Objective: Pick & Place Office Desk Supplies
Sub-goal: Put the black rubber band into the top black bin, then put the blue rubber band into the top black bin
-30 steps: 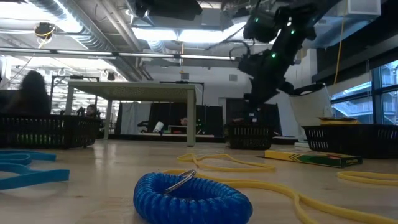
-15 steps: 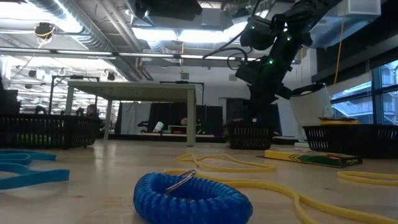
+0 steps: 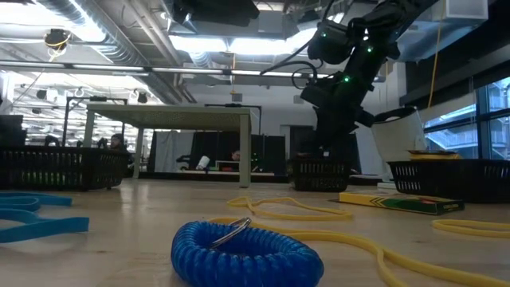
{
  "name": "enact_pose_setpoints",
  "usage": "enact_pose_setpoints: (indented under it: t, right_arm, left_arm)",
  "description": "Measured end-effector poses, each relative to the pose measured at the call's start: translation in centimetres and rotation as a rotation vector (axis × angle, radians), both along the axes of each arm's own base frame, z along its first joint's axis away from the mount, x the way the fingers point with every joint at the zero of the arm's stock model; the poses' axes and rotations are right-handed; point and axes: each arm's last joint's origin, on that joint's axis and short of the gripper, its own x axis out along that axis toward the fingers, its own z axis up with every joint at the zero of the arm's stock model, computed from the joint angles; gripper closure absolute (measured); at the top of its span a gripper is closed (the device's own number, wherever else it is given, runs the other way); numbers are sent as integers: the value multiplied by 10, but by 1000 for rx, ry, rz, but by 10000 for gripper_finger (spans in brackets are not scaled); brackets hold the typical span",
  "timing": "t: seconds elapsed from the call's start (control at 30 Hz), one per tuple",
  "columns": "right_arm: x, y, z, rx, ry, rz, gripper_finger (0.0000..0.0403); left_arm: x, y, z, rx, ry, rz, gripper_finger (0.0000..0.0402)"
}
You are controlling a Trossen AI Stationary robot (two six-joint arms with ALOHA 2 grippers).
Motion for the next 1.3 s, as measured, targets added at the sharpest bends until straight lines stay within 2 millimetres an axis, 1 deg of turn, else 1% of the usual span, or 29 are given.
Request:
enact_pose_setpoints:
  t: [0.13, 0.27, 0.43, 0.53, 0.63, 0.7, 0.77, 0.93, 1.03, 1.13, 1.3]
  right_arm:
    - [0, 0, 0, -1, 1, 2, 222]
    - [0, 0, 0, -1, 1, 2, 204]
    - [0, 0, 0, 2, 0, 3, 199]
    - [0, 0, 0, 1, -3, 3, 201]
    - [2, 0, 1, -5, -22, 4, 202]
    - [3, 1, 2, -7, -30, 10, 202]
    - [5, 3, 2, -22, -38, 31, 202]
    - [9, 10, 4, -43, -52, 86, 202]
    - [11, 16, 4, -47, -53, 109, 202]
    - [12, 24, 4, -46, -53, 136, 202]
    - [15, 41, 4, -43, -56, 191, 202]
  left_arm:
    - [0, 0, 0, -19, -10, 7, 257]
    - [0, 0, 0, -19, -10, 7, 257]
    - [0, 0, 0, -21, -5, -8, 258]
    - [1, -2, -1, -20, 18, -67, 256]
    - [0, -4, -5, -60, 67, -145, 256]
    - [-3, -4, -10, -114, 118, -178, 255]
    - [-6, -4, -17, -177, 173, -171, 253]
    - [-19, -1, -32, -312, 311, -63, 247]
    - [-30, -1, -40, -372, 415, -28, 247]
    - [-41, -4, -54, -443, 537, -53, 246]
    - [-59, -15, -78, -528, 698, -151, 246]
